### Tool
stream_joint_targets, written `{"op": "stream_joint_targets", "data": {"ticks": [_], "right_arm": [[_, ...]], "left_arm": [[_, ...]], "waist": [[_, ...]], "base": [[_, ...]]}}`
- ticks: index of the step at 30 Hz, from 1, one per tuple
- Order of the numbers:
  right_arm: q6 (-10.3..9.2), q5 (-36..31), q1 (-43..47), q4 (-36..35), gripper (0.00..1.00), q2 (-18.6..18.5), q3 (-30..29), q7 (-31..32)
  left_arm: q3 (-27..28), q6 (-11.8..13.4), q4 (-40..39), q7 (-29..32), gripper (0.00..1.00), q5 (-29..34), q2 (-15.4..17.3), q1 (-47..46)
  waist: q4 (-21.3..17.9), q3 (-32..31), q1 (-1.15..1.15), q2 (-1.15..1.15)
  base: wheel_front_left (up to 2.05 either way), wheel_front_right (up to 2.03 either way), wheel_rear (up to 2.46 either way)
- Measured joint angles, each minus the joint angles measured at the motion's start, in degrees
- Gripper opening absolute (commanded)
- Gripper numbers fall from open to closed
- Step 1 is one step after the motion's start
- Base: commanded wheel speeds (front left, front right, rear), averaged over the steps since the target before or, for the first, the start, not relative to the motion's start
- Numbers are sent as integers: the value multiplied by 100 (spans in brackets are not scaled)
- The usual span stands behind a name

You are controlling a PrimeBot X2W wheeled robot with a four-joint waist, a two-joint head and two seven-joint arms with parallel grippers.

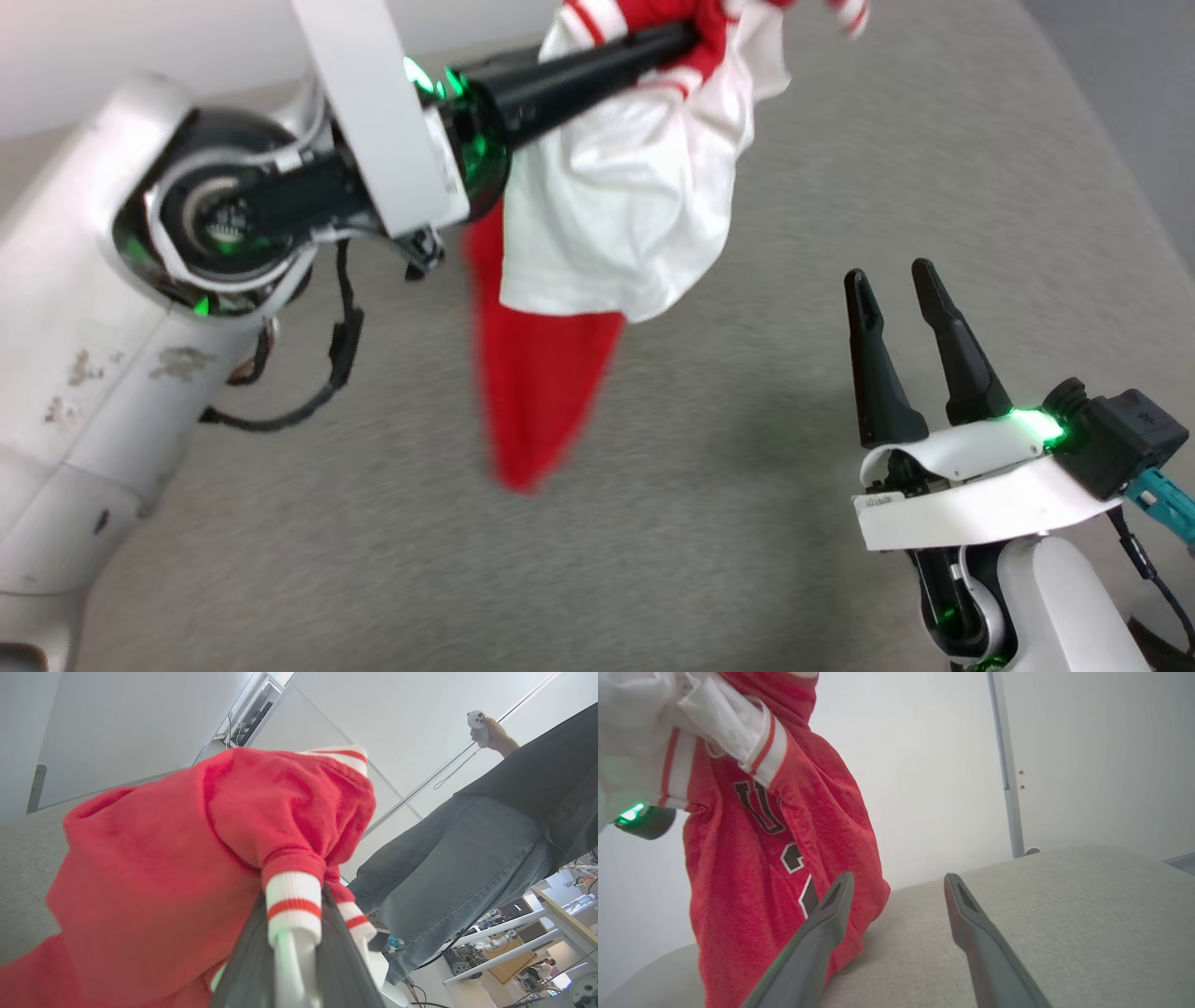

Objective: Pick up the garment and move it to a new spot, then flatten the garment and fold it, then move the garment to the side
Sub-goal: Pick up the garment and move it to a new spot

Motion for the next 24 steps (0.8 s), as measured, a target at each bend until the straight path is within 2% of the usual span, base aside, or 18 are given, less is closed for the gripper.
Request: {"op": "stream_joint_targets", "data": {"ticks": [3,10,14,18,24], "right_arm": [[0,102,48,-59,100,2,26,0],[0,352,127,-203,100,0,-20,0],[0,442,198,-266,100,1,20,0],[0,490,198,-337,100,2,10,0],[0,537,149,-435,100,1,40,0]], "left_arm": [[40,141,143,-23,0,10,-2,-87],[-527,130,1114,296,0,802,664,175],[-641,79,1882,479,0,916,1024,310],[-990,-13,2404,468,0,1667,1337,215],[-1675,-176,2731,398,0,2869,1396,-171]], "waist": [[-310,89,0,0],[-964,329,0,0],[-1236,480,0,0],[-1403,662,0,0],[-1521,937,0,0]], "base": [[0,0,0],[0,0,0],[0,0,0],[0,0,0],[0,0,0]]}}
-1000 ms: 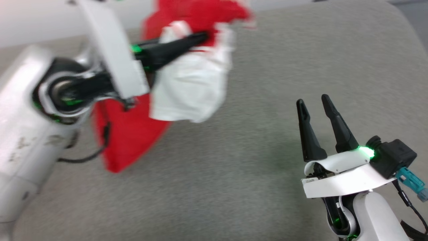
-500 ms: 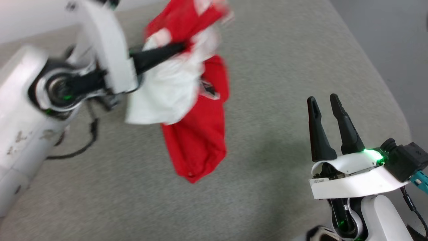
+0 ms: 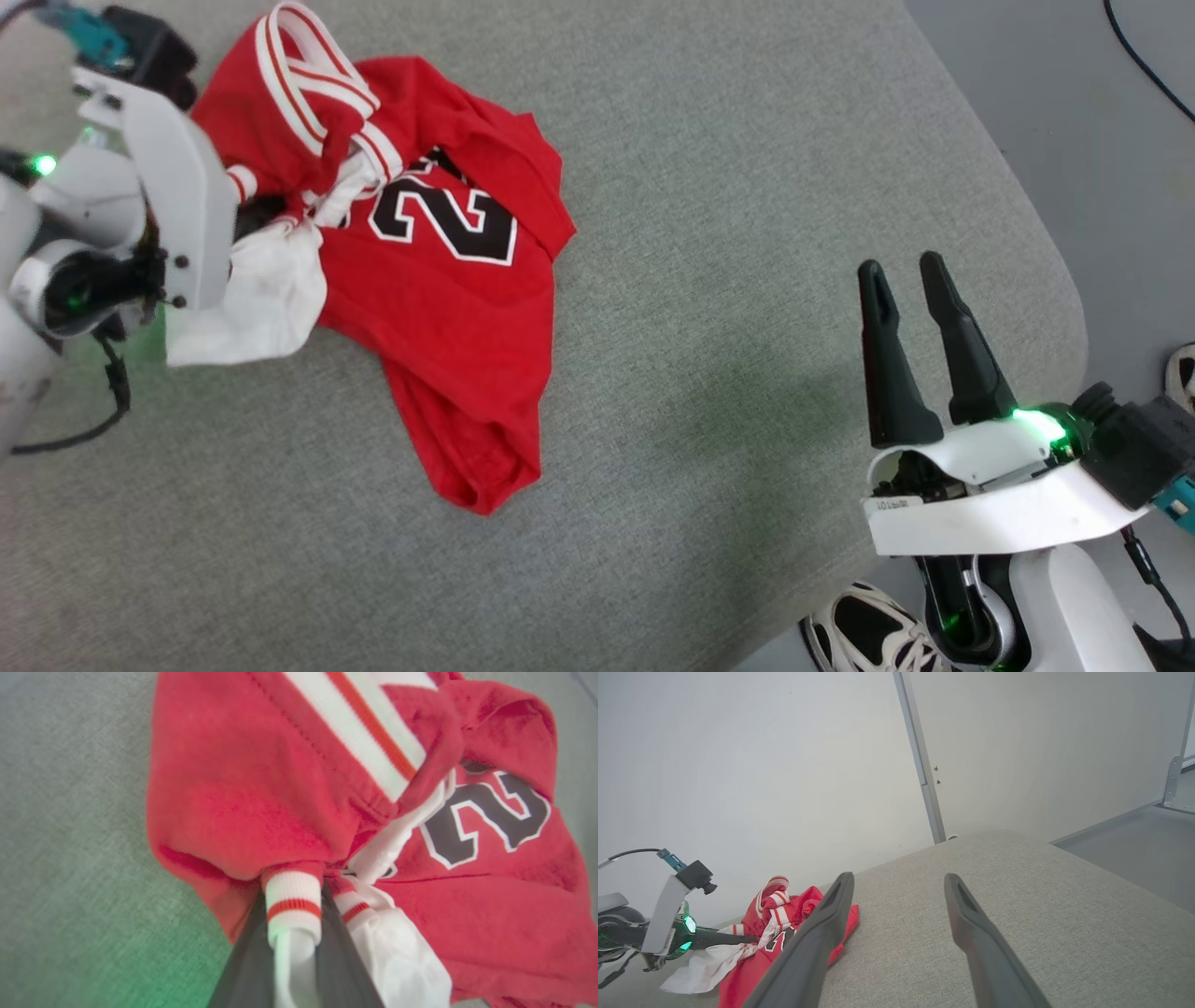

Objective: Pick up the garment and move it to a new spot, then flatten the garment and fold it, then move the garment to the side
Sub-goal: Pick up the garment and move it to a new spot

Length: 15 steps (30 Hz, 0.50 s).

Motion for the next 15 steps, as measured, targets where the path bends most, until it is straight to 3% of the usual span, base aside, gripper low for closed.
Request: {"op": "stream_joint_targets", "data": {"ticks": [6,10,11,12,13,15], "right_arm": [[0,55,-68,-104,100,3,53,0],[0,56,-64,-127,100,3,76,0],[0,53,-65,-121,100,3,93,1],[0,35,-66,-104,100,4,122,1],[0,-15,-70,-92,100,7,140,1],[0,-81,-83,-75,100,3,114,1]], "left_arm": [[-479,-49,-5,23,0,378,-46,-301],[-851,-56,-210,-145,0,514,113,-462],[-886,-60,-213,-221,6,491,136,-472],[-927,-69,-215,-309,18,461,157,-474],[-988,-71,-234,-393,40,464,163,-483],[-1103,-69,-260,-644,100,510,157,-513]], "waist": [[-57,246,0,0],[-78,349,0,0],[-82,357,0,0],[-85,350,0,0],[-84,336,0,0],[-47,311,0,0]], "base": [[0,0,0],[0,0,0],[0,0,0],[0,0,0],[0,0,0],[0,0,0]]}}
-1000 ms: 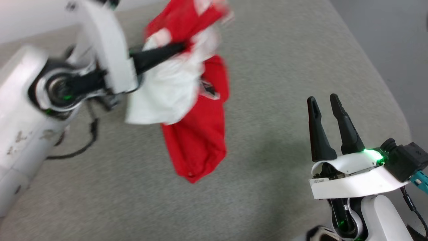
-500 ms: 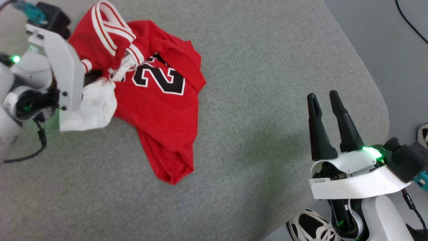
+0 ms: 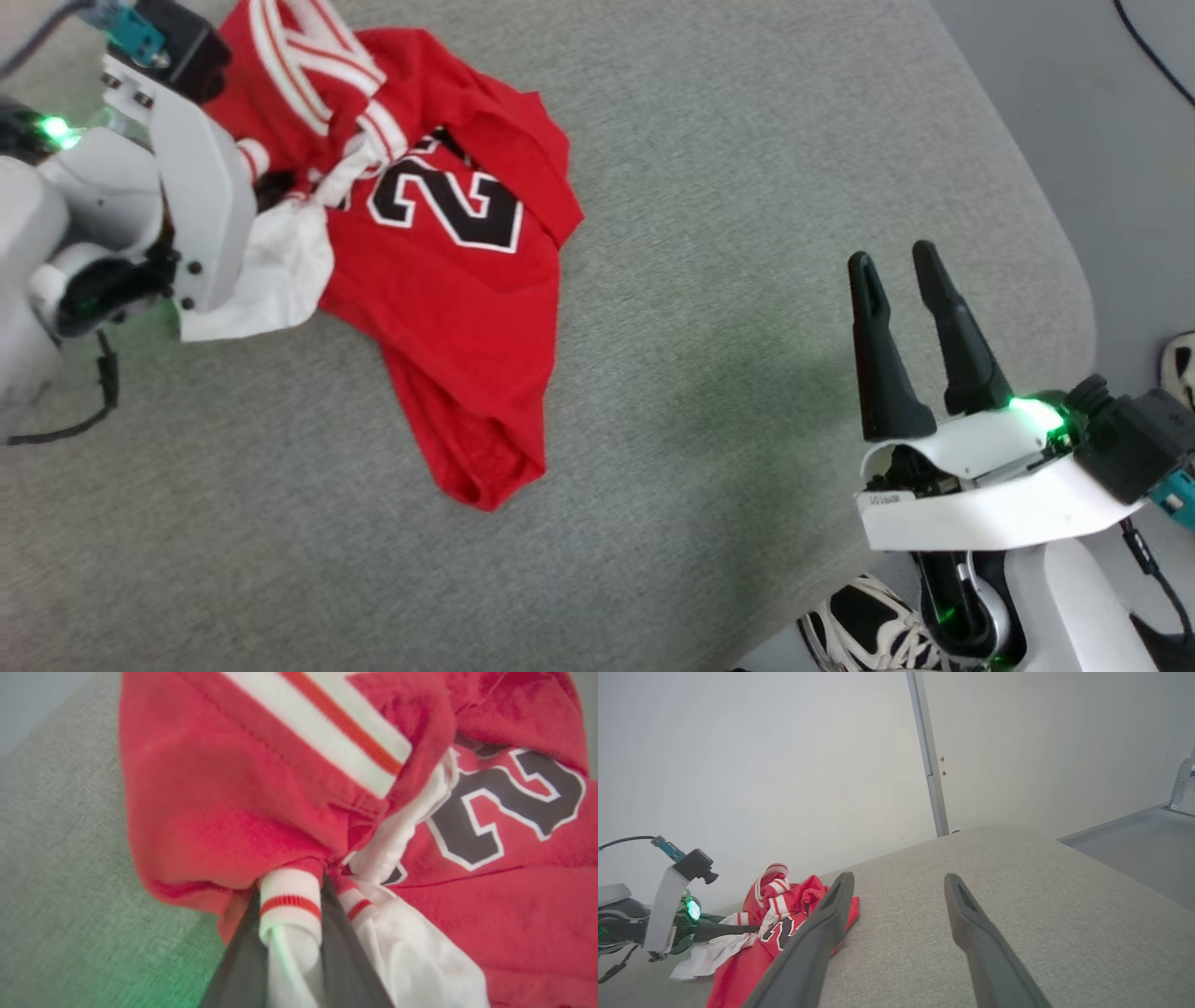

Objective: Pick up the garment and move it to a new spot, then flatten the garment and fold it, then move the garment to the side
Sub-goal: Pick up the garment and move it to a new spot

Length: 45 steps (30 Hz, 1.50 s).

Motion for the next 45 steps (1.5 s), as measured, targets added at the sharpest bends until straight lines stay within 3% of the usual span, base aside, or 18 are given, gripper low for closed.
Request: {"op": "stream_joint_targets", "data": {"ticks": [6,13,21,27,32,45], "right_arm": [[0,-433,-129,182,100,7,-118,0],[0,-1058,-236,495,100,11,-164,-1],[0,-1660,-210,860,100,12,-297,0],[0,-2073,11,1058,100,7,-713,-1],[0,-2256,116,1147,100,8,-942,-1],[0,-2451,561,1248,100,-11,-1555,0]], "left_arm": [[-136,23,-132,-1043,100,-127,-229,-37],[-1,24,-403,-2426,100,-564,-259,129],[-58,24,-526,-3873,100,-989,-225,1339],[194,24,-188,-4368,100,-1147,-677,2383],[1701,24,-111,-4391,100,-504,-1023,3259],[5562,42,-1156,-4391,100,2618,-2048,5887]], "waist": [[318,-109,0,0],[963,-418,0,0],[1780,-835,0,0],[2373,-1097,0,0],[2834,-1293,0,0],[3345,-1921,0,0]], "base": [[0,0,0],[0,0,0],[0,0,0],[0,0,0],[0,0,0],[0,0,0]]}}
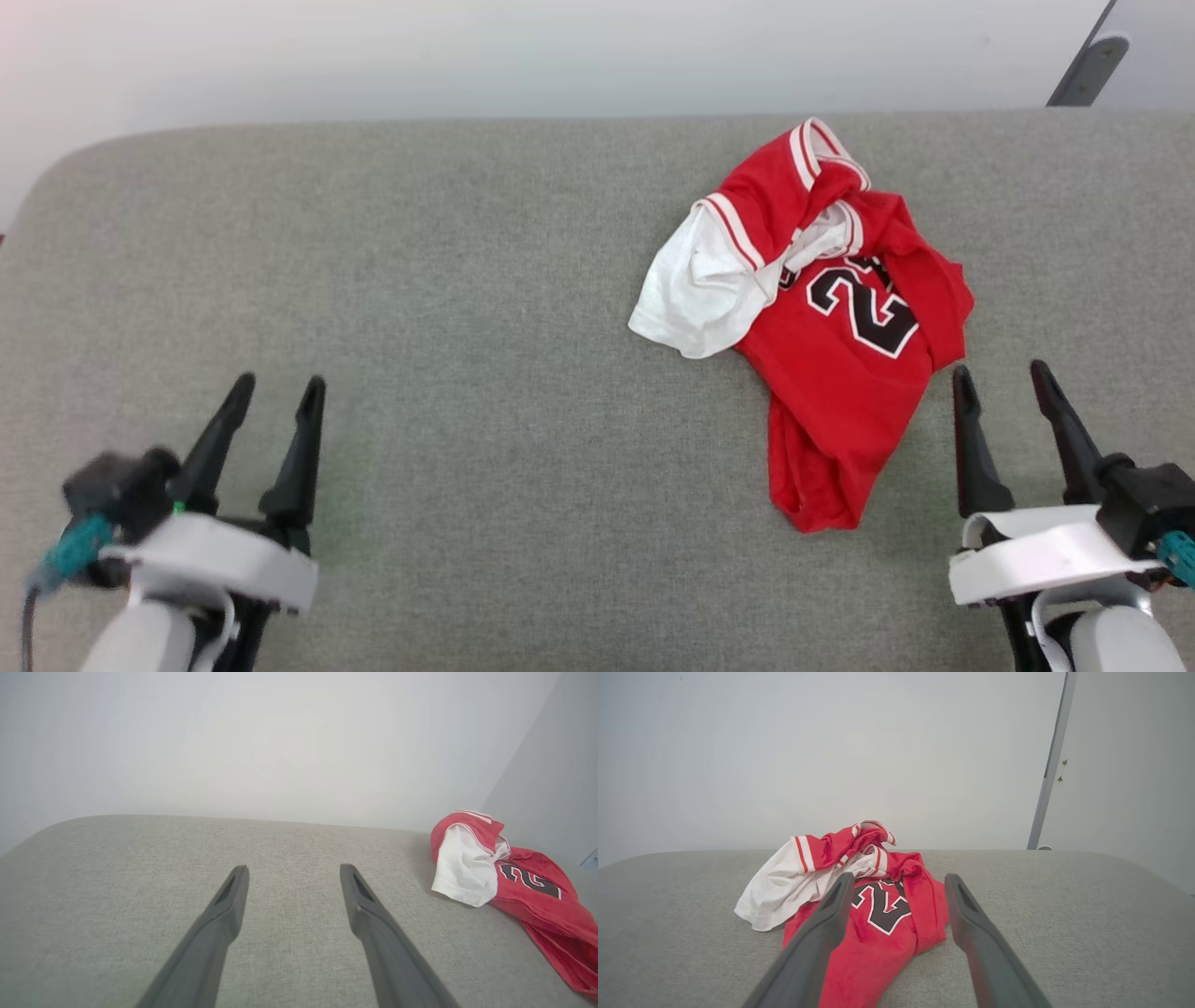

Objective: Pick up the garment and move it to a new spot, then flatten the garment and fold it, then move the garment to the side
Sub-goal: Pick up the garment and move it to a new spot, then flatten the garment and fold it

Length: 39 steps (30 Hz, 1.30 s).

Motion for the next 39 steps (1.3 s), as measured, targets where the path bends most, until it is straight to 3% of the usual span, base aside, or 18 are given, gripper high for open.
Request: {"op": "stream_joint_targets", "data": {"ticks": [5,9,20,32,39], "right_arm": [[0,4,171,-97,100,-83,-175,0],[0,15,185,-224,100,-107,-227,0],[0,118,237,-312,100,-52,-224,0],[0,143,155,-328,100,-18,-214,0],[0,152,-7,-391,100,2,-149,0]], "left_arm": [[881,0,-662,0,100,1011,-525,739],[1274,-2,-929,0,100,1426,-875,1114],[1392,-4,-1002,0,100,1712,-1062,1346],[1129,-12,-1050,0,100,1606,-993,1304],[11,-13,-1166,0,100,1176,-103,154]], "waist": [[-8,-183,0,0],[-51,-295,0,0],[-158,-349,0,0],[-225,-264,0,0],[-260,-32,0,0]], "base": [[0,0,0],[0,0,0],[0,0,0],[0,0,0],[0,0,0]]}}
